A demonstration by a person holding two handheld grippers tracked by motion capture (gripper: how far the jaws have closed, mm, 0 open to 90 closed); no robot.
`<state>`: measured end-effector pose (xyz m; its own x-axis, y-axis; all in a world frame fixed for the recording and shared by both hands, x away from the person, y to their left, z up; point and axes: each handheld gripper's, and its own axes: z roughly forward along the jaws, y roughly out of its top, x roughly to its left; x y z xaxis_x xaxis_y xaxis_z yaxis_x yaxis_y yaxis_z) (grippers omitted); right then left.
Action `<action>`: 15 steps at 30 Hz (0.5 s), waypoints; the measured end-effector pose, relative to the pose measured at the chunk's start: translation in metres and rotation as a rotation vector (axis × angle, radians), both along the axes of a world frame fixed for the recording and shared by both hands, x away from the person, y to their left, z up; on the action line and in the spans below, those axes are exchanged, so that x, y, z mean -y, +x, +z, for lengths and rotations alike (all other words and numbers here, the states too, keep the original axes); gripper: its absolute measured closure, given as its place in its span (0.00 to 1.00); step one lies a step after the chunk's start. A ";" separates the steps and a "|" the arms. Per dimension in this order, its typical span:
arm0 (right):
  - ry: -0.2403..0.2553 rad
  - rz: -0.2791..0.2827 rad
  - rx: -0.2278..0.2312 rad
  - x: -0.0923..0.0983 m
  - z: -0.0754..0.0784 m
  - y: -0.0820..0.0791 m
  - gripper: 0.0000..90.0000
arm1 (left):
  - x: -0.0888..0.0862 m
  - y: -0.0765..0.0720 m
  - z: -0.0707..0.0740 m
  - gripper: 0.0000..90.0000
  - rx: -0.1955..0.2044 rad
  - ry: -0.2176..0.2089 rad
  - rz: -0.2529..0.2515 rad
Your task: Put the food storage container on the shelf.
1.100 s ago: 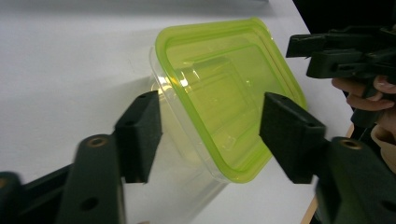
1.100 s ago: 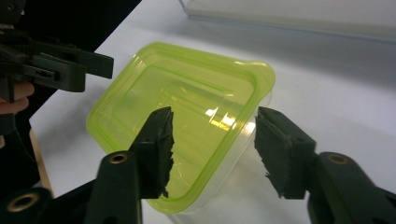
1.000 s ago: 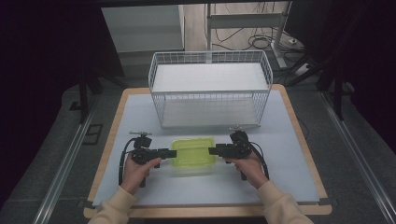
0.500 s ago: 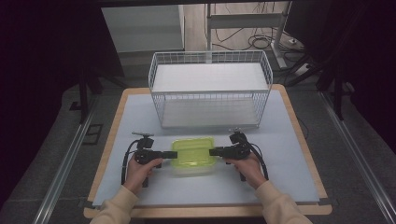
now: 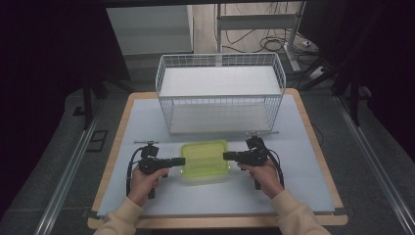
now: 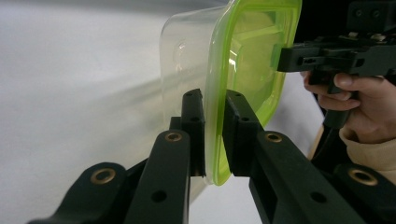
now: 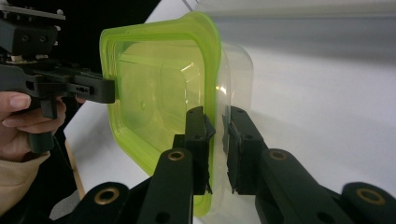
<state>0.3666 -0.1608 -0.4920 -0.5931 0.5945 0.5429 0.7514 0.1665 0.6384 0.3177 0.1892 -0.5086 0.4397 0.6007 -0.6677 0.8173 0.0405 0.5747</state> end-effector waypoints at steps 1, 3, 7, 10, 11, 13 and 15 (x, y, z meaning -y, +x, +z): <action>-0.001 0.003 0.004 0.000 0.002 -0.001 0.89 | 0.000 -0.001 0.003 0.89 0.019 0.008 -0.002; 0.002 0.002 0.022 0.000 0.007 -0.003 0.89 | 0.000 -0.003 0.006 0.89 0.035 0.005 0.000; 0.013 0.004 0.037 0.001 0.012 -0.006 0.89 | 0.000 -0.007 0.013 0.89 0.057 0.001 -0.005; 0.019 0.012 0.052 0.002 0.019 -0.009 0.89 | -0.001 -0.011 0.019 0.89 0.076 -0.008 -0.009; 0.018 0.014 0.066 0.002 0.022 -0.010 0.89 | 0.000 -0.011 0.021 0.89 0.084 -0.008 -0.009; 0.011 0.015 0.091 0.002 0.028 -0.013 0.89 | -0.001 -0.013 0.024 0.89 0.094 -0.011 -0.008; 0.012 0.014 0.103 0.002 0.032 -0.015 0.89 | -0.001 -0.013 0.025 0.89 0.097 -0.014 -0.011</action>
<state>0.3511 -0.1629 -0.4602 -0.6541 0.5799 0.4857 0.6794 0.1682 0.7142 0.3045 0.1901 -0.4838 0.5088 0.5866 -0.6301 0.7585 0.0406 0.6504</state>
